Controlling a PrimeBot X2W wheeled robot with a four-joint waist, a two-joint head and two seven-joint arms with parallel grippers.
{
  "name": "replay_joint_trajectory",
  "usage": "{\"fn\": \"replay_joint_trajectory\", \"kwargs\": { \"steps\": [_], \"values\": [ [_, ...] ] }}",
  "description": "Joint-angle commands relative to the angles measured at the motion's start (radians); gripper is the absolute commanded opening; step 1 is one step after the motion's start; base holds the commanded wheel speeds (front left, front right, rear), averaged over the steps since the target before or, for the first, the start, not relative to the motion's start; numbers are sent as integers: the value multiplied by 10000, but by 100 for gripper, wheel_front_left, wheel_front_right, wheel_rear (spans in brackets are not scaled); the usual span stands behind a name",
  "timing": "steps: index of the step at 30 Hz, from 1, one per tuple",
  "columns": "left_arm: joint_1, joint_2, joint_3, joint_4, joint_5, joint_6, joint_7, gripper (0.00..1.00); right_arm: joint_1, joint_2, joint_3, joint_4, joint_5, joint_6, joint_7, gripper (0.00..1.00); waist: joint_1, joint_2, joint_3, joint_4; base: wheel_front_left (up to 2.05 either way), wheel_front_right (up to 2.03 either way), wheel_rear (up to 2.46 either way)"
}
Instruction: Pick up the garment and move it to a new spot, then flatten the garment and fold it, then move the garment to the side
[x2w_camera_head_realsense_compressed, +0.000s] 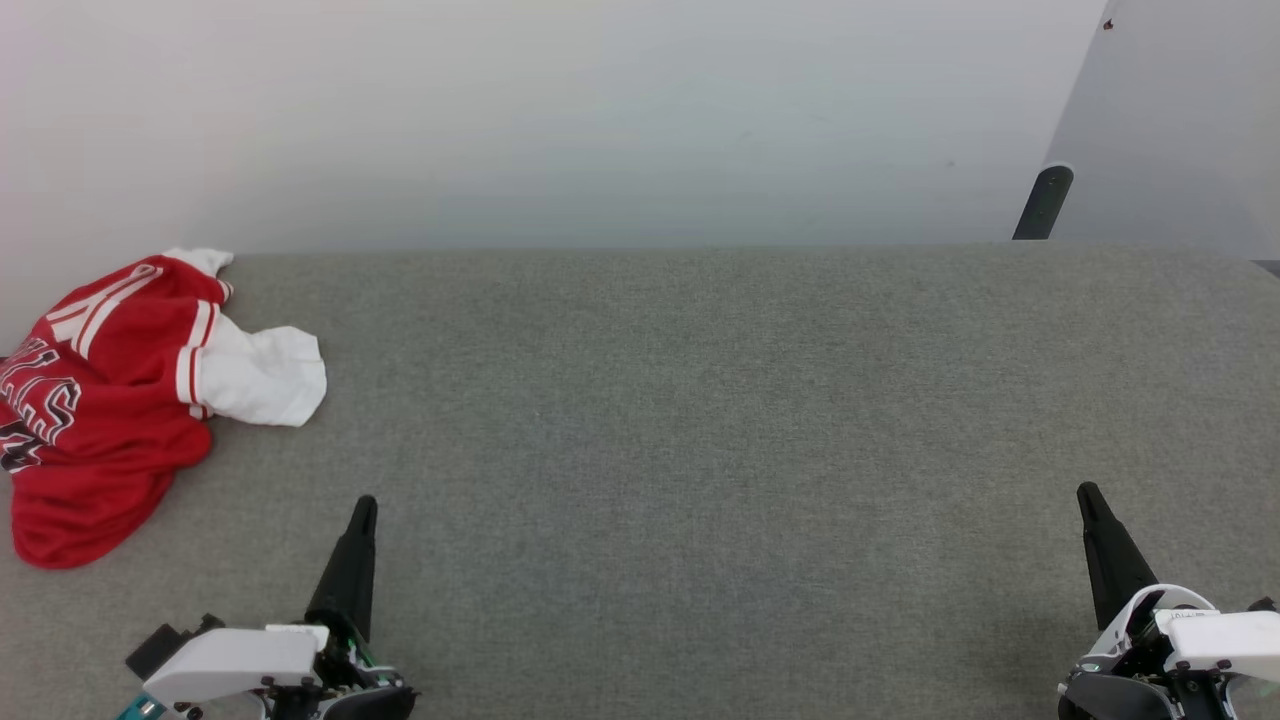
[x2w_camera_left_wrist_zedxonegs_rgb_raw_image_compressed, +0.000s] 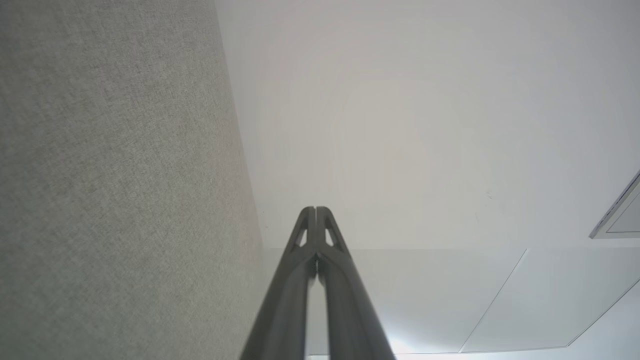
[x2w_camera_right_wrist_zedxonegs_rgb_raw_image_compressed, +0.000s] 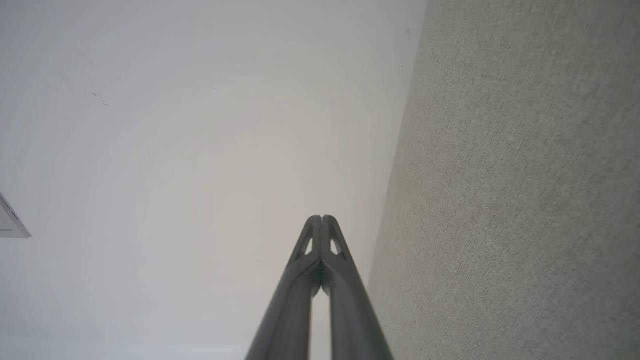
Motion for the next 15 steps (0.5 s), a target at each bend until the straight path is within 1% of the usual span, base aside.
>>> {"fn": "replay_joint_trajectory", "kwargs": {
  "steps": [1,8,9,13,15],
  "values": [
    [-94,5,2,8,35,-31,10,0,-37,22,15,-2,43,4,-4,0,0,0,0,0,0,0,0],
    [-94,5,2,8,35,-31,10,0,-37,22,15,-2,43,4,-4,0,0,0,0,0,0,0,0],
    [2,-2,-2,5,1,0,-2,100,1,0,3,6,-4,0,-2,100,0,0,0,0,0,0,0],
    [360,-102,-21,391,-4,2,-2,100,291,42,2,389,-4,-4,0,100,0,0,0,0,0,0,0],
    [383,-98,-69,310,31,11,-60,100,280,41,102,326,-42,-4,-89,100,0,0,-2,0,0,0,0]
  ]
}}
